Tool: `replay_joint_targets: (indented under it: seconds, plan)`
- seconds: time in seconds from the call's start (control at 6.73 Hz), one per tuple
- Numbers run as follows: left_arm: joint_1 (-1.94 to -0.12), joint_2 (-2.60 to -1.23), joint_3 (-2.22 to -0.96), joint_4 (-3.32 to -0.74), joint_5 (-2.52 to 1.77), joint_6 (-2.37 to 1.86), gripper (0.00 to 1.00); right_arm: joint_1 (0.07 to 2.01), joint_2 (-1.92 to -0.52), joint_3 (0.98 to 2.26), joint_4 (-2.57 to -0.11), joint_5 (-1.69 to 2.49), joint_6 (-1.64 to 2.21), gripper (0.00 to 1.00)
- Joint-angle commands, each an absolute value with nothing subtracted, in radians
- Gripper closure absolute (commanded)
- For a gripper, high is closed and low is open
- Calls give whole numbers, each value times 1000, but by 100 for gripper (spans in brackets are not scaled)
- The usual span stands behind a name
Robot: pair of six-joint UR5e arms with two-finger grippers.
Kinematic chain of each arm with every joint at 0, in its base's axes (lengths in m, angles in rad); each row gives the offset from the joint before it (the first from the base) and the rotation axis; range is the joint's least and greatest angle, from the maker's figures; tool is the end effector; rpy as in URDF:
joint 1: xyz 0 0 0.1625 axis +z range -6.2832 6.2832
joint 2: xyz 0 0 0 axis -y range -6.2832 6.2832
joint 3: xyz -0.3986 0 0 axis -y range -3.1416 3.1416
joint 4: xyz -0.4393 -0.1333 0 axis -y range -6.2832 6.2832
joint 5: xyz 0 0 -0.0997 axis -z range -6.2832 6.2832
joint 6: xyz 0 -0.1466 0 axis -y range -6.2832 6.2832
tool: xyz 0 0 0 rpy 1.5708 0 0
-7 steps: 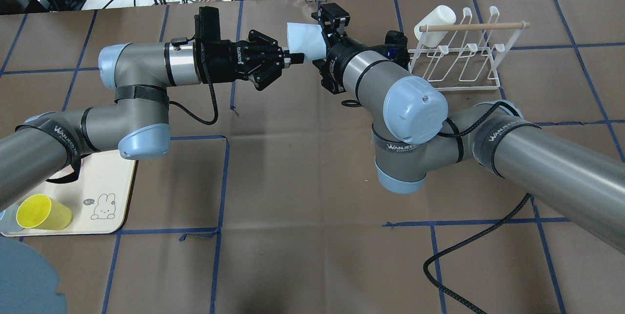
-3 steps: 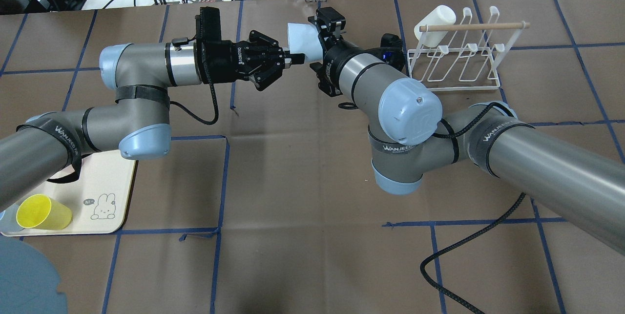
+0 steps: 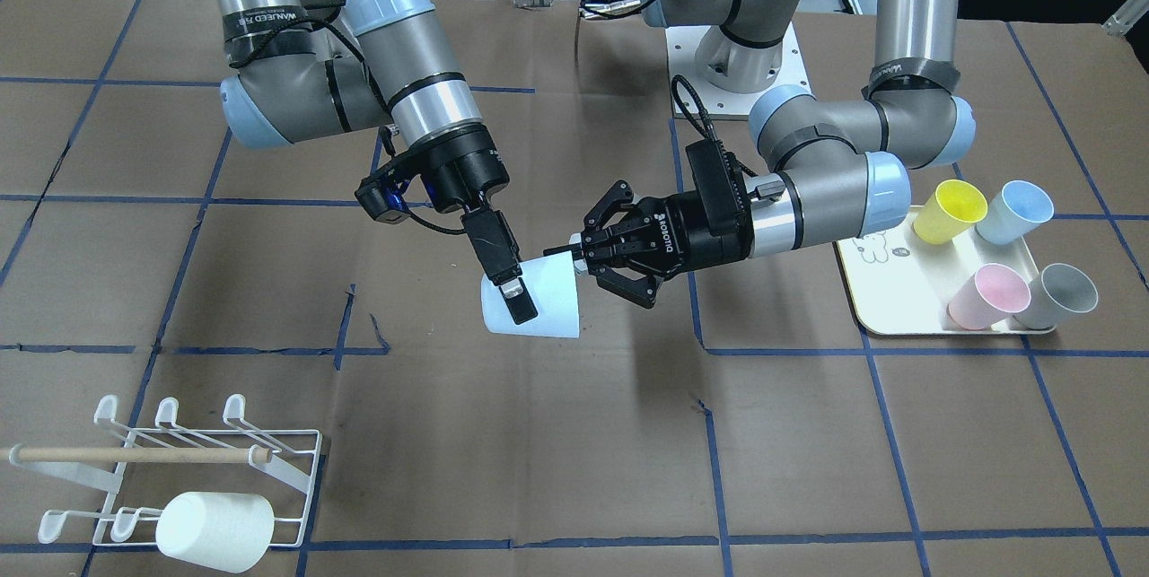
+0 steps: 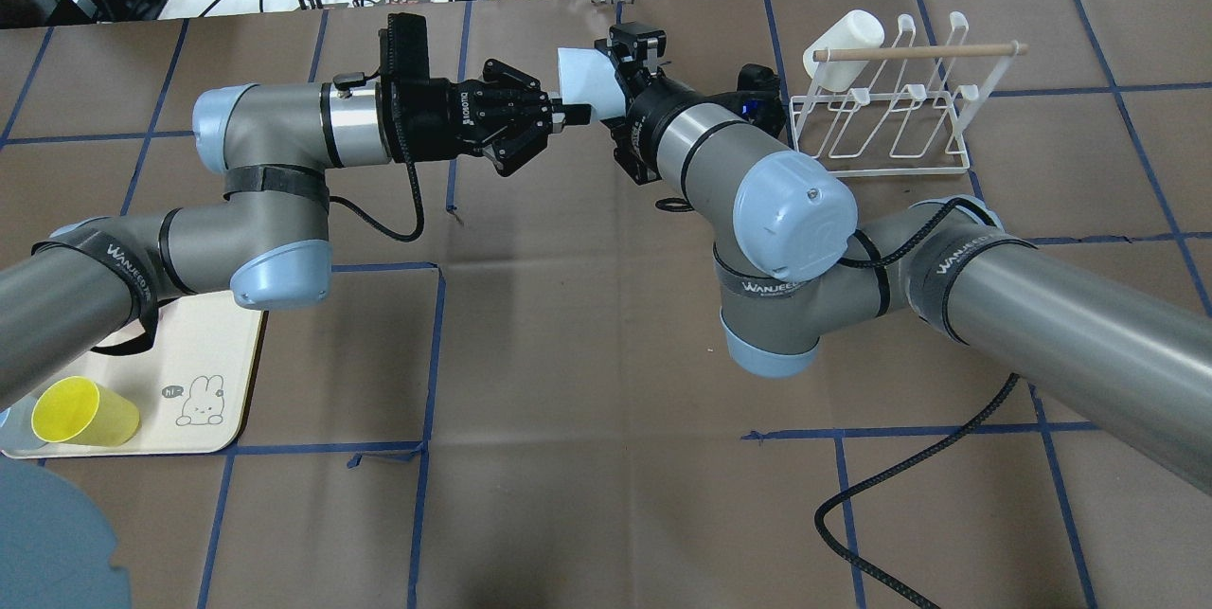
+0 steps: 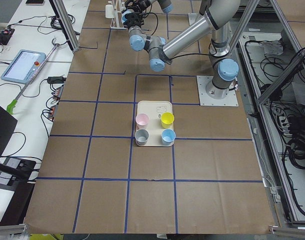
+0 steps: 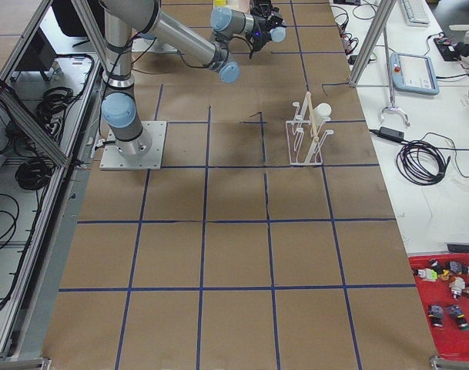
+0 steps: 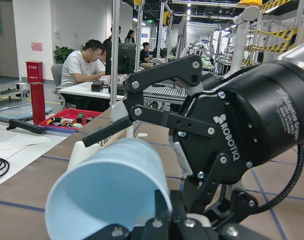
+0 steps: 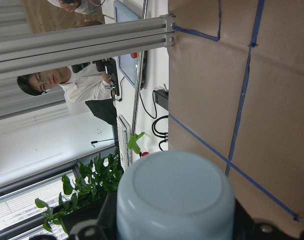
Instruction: Transfer IKEA cup to right arm and place on rack
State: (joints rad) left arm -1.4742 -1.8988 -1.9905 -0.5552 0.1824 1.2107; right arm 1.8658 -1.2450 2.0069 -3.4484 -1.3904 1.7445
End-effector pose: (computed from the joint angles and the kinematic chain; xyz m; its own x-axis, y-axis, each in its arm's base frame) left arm -0.2228 -0.5779 0.2419 -0.1595 0.9834 0.0864 0.1597 0.1121 -0.9808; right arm 0.3326 -0.5457 0.2630 0.0287 0.4903 -0.8711 0.9030 0.3609 0.2329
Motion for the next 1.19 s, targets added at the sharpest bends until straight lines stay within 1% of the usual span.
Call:
replay_joint_targets:
  seconds: [0.0,0.15,0.3,0.45,0.59,0.74,1.04]
  plan:
    - [-1474,-1896,-1982,-555,186,1195,93,1865,-1246,1999,-3448,-1388,1744,56]
    - [-1474,-1891,-1979,-555,193,1187,87,1865,-1246,1999,-3448,-1387,1743,57]
    - [-1473,-1890,-1977,-555,198,1181,76,1865,-1247,1999,-3448,-1387,1743,58]
    - [-1473,-1881,-1977,-557,209,1160,53,1865,-1246,1999,-3448,-1387,1743,58]
    - [-1473,-1882,-1977,-561,209,1148,43,1865,-1247,1999,-3448,-1387,1743,58]
    - [-1470,-1879,-1977,-563,209,1144,36,1865,-1247,1999,-3448,-1387,1743,58]
    - [-1433,-1855,-1989,-565,210,1094,17,1865,-1246,1999,-3448,-1385,1741,58]
